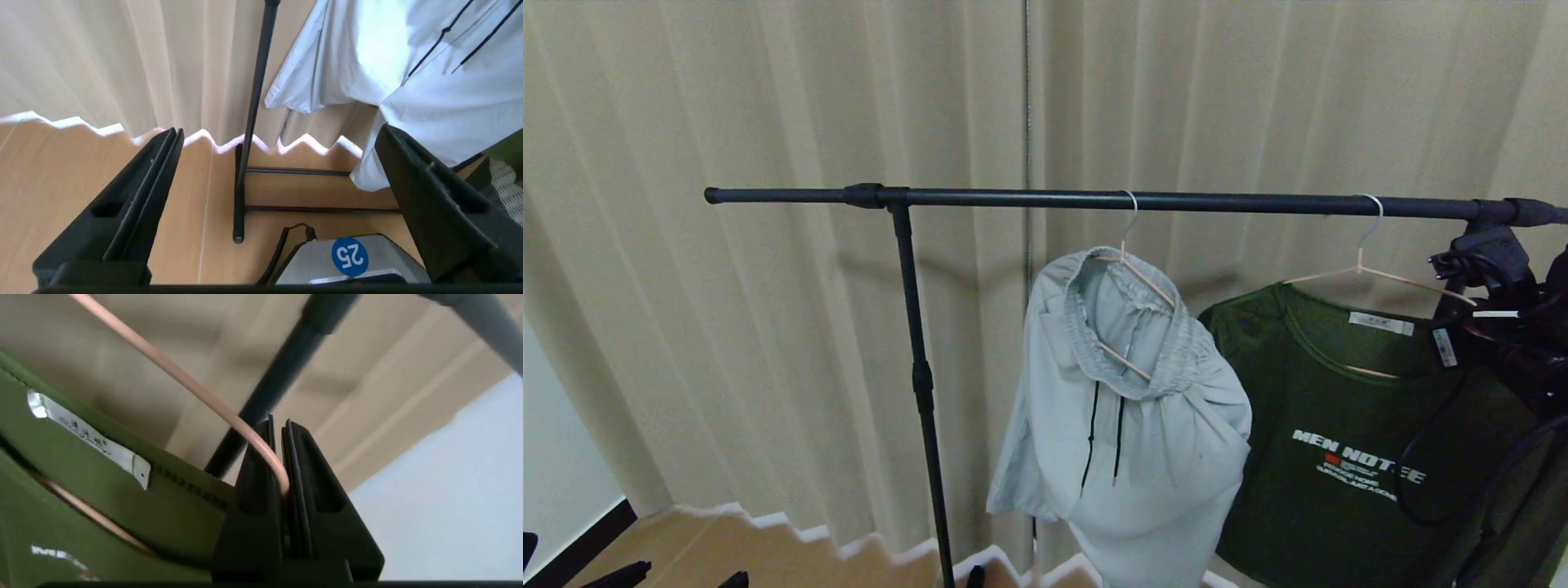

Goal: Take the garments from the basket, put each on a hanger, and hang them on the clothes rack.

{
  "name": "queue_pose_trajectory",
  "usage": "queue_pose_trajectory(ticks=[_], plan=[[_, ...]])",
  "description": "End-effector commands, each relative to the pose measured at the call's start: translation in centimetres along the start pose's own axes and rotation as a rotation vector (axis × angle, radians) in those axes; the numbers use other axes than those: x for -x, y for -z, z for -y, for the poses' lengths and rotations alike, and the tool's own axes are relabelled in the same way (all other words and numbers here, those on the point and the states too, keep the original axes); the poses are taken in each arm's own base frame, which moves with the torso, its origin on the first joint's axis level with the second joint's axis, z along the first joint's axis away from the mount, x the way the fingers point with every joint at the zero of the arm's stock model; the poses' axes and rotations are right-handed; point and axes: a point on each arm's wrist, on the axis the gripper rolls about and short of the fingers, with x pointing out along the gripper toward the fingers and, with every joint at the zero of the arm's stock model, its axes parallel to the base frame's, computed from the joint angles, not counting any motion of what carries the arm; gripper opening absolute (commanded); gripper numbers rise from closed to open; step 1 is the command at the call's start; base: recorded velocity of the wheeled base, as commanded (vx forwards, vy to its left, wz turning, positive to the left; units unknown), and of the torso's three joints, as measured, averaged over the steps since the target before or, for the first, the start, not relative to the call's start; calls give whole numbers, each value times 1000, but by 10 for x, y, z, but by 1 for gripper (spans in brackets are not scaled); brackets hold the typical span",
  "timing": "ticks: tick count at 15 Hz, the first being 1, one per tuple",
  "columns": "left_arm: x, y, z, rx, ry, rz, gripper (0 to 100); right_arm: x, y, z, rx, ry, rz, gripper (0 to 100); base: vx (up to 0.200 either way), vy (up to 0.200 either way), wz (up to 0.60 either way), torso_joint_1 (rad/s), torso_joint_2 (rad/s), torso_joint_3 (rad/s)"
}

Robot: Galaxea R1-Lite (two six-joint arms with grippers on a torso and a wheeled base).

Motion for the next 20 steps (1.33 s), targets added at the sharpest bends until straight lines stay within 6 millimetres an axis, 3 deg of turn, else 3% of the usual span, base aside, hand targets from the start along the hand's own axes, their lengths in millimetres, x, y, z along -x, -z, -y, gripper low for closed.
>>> queue_pose_trajectory(ticks=[1,2,8,9,13,15,17,20], plan=[[1,0,0,1,0,5,100,2,3,-1,4,-8,-8,0,0,0,0,0,0,0],[1,0,0,1,0,6,100,4,7,-2,8,-14,-18,100,0,0,0,0,0,0],[11,5,-2,14,-27,78,100,22,11,-13,-149,-160,58,100,0,0,0,0,0,0],[24,11,-4,21,-39,135,100,36,16,-17,-195,-282,211,100,0,0,0,0,0,0],[38,12,-3,20,-37,164,100,40,11,-13,-261,-316,400,100,0,0,0,0,0,0],[43,4,-3,24,-54,198,100,50,7,-6,-332,-315,479,100,0,0,0,0,0,0],[50,0,-4,32,-110,262,100,74,5,10,-347,-296,533,100,0,0,0,0,0,0],[61,15,-5,13,-127,282,100,107,6,29,-347,-293,544,100,0,0,0,0,0,0]])
